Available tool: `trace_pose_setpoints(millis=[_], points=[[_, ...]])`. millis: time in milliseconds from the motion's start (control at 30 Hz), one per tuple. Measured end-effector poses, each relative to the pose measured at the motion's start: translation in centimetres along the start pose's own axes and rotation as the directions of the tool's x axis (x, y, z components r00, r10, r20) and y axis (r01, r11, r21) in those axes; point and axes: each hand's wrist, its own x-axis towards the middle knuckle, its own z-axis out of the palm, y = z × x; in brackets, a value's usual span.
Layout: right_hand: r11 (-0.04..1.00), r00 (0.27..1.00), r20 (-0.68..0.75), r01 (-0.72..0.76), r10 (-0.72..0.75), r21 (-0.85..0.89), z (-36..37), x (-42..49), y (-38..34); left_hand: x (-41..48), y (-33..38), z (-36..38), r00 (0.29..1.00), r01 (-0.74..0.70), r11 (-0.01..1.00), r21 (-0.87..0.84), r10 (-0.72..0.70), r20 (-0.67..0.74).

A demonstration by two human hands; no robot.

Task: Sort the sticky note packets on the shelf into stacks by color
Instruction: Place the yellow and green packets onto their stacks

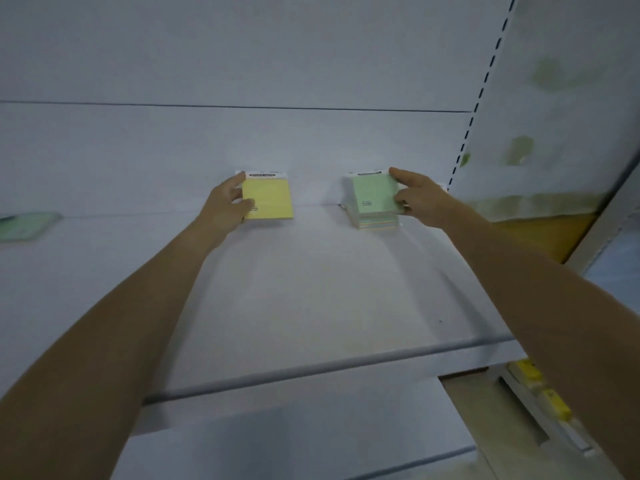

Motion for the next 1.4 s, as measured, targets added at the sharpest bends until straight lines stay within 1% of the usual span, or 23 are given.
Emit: trace_pose_setpoints(millis=[200,300,400,533,633,700,733,800,867,900,967,1067,1133,1200,1267,1333,1400], points=[[0.971,0.997,0.046,0.065,-0.055,-0.228,-0.5,2.4,0.4,-0.1,0.4,1.7,0.996,0.057,0.998,0.018,-0.055,-0.073],[0.915,0.994,0.063,0.109,-0.092,-0.388,-0.4,2.4,0.4,-0.7,0.5,2.9,0.994,0.075,0.997,0.031,-0.072,-0.080],[0.871,0.992,0.077,0.128,-0.103,-0.474,0.0,2.3,0.5,-1.2,0.4,3.4,0.993,0.082,0.995,0.052,-0.077,-0.089],[0.875,0.996,0.063,0.081,-0.058,-0.477,0.4,2.0,1.2,-1.3,0.6,3.8,0.993,0.105,0.992,0.066,-0.101,-0.066],[0.899,0.997,0.071,0.065,-0.038,-0.433,0.6,1.9,1.7,-1.1,0.1,3.9,0.990,0.137,0.983,0.126,-0.130,-0.057],[0.923,0.997,0.052,0.076,-0.060,-0.378,0.9,1.9,2.4,-1.2,-0.3,4.0,0.990,0.138,0.956,0.258,-0.125,-0.066],[0.932,0.996,0.021,0.086,-0.084,-0.353,1.1,1.8,2.8,-1.3,-0.4,4.1,0.992,0.123,0.933,0.339,-0.101,-0.081],[0.946,0.988,-0.065,0.112,-0.138,-0.303,1.4,1.7,3.5,-1.6,-0.5,4.4,0.995,0.053,0.862,0.504,-0.002,-0.101],[0.954,0.971,-0.134,0.159,-0.197,-0.254,1.4,2.0,4.0,-1.8,-0.6,4.8,0.993,-0.019,0.801,0.599,0.086,-0.085],[0.951,0.961,-0.156,0.185,-0.228,-0.248,1.3,2.0,4.1,-1.7,-0.7,5.0,0.992,-0.027,0.787,0.616,0.098,-0.082],[0.939,0.947,-0.171,0.220,-0.270,-0.264,1.5,1.8,4.1,-1.7,-0.8,5.3,0.994,0.017,0.801,0.598,0.053,-0.098],[0.896,0.951,-0.076,0.254,-0.300,-0.365,2.0,1.9,4.6,-1.7,-0.9,5.6,0.994,0.076,0.812,0.578,-0.014,-0.111],[0.864,0.960,-0.030,0.238,-0.280,-0.444,2.2,1.9,4.7,-1.6,-1.1,5.6,0.996,0.060,0.782,0.621,-0.007,-0.087],[0.864,0.963,-0.026,0.227,-0.266,-0.449,2.2,1.8,4.6,-1.7,-1.3,5.6,0.997,0.046,0.736,0.676,0.002,-0.071],[0.860,0.960,-0.041,0.230,-0.278,-0.456,2.1,1.6,4.6,-1.8,-1.3,5.7,0.997,0.054,0.717,0.695,-0.003,-0.075],[0.829,0.932,-0.073,0.276,-0.354,-0.486,2.0,1.3,4.6,-2.0,-1.1,5.7,0.997,0.051,0.721,0.691,0.005,-0.078],[0.767,0.880,-0.079,0.360,-0.468,-0.531,1.9,0.9,4.2,-2.2,-0.8,5.6,0.996,0.025,0.715,0.699,0.040,-0.076]])
